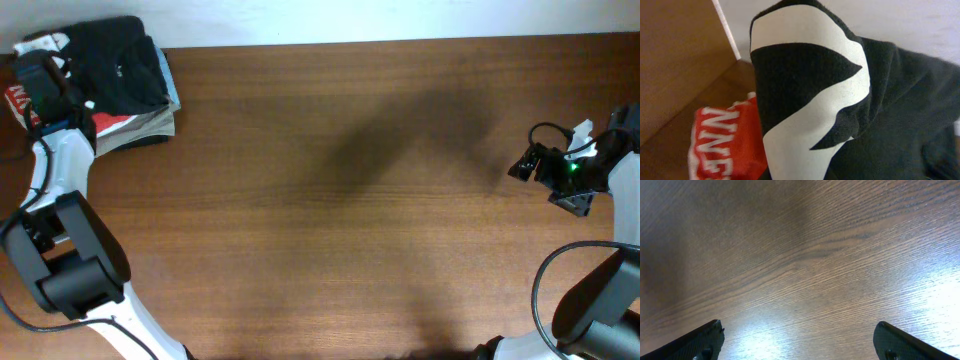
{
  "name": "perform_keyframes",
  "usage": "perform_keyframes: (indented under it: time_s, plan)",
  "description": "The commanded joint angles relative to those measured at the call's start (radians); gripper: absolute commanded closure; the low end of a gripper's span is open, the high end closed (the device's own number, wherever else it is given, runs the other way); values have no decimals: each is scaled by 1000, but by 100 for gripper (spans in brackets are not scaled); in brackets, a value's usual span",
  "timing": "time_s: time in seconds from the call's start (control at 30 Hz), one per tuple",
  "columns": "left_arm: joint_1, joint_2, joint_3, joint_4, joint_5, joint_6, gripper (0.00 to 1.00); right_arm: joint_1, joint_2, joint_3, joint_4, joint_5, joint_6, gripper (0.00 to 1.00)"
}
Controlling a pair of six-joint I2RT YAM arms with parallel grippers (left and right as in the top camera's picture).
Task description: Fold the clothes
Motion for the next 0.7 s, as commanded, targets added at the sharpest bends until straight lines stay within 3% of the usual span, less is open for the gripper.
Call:
perform_keyframes:
  time_s: [0.0, 0.07, 0.13, 0.17, 0.37, 0.4, 0.43, 0.5, 0.53, 0.67]
  plan:
    - [52, 44, 29, 15, -96, -10, 88, 0, -8, 15, -1, 9, 7, 1]
    - [70, 48, 29, 15, -115, -10, 59, 0, -8, 15, -1, 9, 7, 1]
    - [84, 47, 30, 27, -115, -10, 39, 0, -8, 15, -1, 9, 7, 1]
    - [87, 46, 30, 34, -114, -10, 13, -1, -8, 15, -1, 9, 7, 1]
    - [80, 10, 48, 45, -113, -11, 13, 0, -8, 15, -1, 9, 7, 1]
    - [75, 5, 59, 56, -108, -11, 15, -1, -8, 15, 0, 9, 7, 1]
    - [72, 2, 66, 70, -102, -11, 31, 0, -8, 15, -1, 9, 7, 1]
    - [64, 2, 80, 89, -60, -11, 84, -1, -8, 15, -1, 9, 7, 1]
    - [60, 5, 80, 95, -36, -11, 96, 0, -8, 15, -1, 9, 7, 2]
    - [60, 46, 80, 116, 88, -10, 93, 0, -8, 15, -1, 9, 7, 1]
